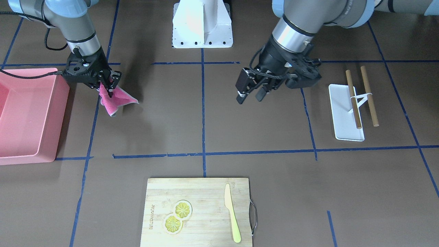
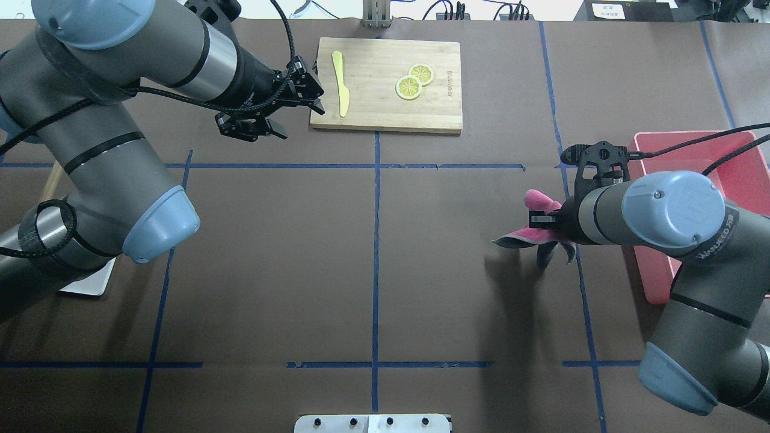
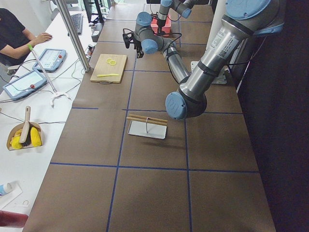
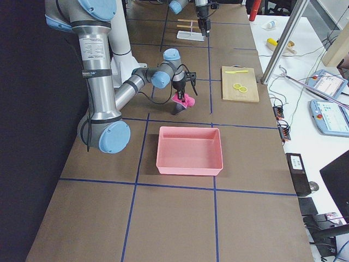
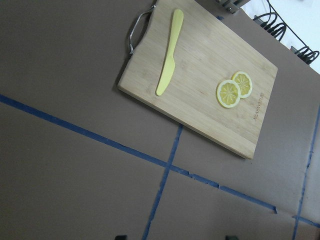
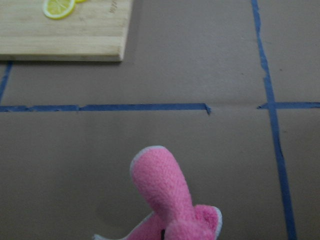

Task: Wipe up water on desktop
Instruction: 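Lower the pink cloth onto the table center with the right gripper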

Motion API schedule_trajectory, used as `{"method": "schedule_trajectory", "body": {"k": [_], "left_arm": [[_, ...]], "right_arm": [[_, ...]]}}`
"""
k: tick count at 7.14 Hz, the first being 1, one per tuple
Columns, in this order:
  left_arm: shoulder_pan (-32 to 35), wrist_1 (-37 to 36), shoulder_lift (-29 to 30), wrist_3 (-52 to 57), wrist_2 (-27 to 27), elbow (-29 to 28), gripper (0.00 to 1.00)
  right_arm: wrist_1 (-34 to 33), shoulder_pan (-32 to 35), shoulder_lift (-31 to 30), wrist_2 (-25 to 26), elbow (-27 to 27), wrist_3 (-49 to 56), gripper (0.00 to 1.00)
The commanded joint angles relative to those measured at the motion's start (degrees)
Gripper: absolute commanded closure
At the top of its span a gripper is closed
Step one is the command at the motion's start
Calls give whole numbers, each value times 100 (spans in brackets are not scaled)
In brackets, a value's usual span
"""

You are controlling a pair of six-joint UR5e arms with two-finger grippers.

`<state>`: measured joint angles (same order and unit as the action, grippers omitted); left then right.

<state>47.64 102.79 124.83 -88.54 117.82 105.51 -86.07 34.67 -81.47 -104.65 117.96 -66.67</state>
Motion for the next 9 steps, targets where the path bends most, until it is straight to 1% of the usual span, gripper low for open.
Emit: {"method": "schedule_trajectory", "body": {"k": [1,2,3,5,6,7,8,9], "left_arm": [[323,-22,-292,809,12,4,28],[429,-31,-293,812,13,4,28],[474,-31,-293,812,21,4,28],[736,-31,-301,820,327,4,28],[781,-31,-301,821,338,-4,28],[843,-31,-301,821,338,-13,28],[869,-31,-406,890,346,4,28],[922,-31,-468,1065,407,4,28]], "right_arm": [[-532,-160,871,-711,-551,75,100],[-682,-327,1652,-776,-1094,14,100],[-640,-599,2200,-742,-1569,-656,100],[-622,-707,3185,-733,-2449,-1179,100],[-622,-663,3042,-767,-2349,-1138,100],[-622,-385,2631,-820,-2226,-1033,100],[-648,-147,2036,-829,-1772,-432,100],[-648,151,1360,-864,-1472,183,100]]}}
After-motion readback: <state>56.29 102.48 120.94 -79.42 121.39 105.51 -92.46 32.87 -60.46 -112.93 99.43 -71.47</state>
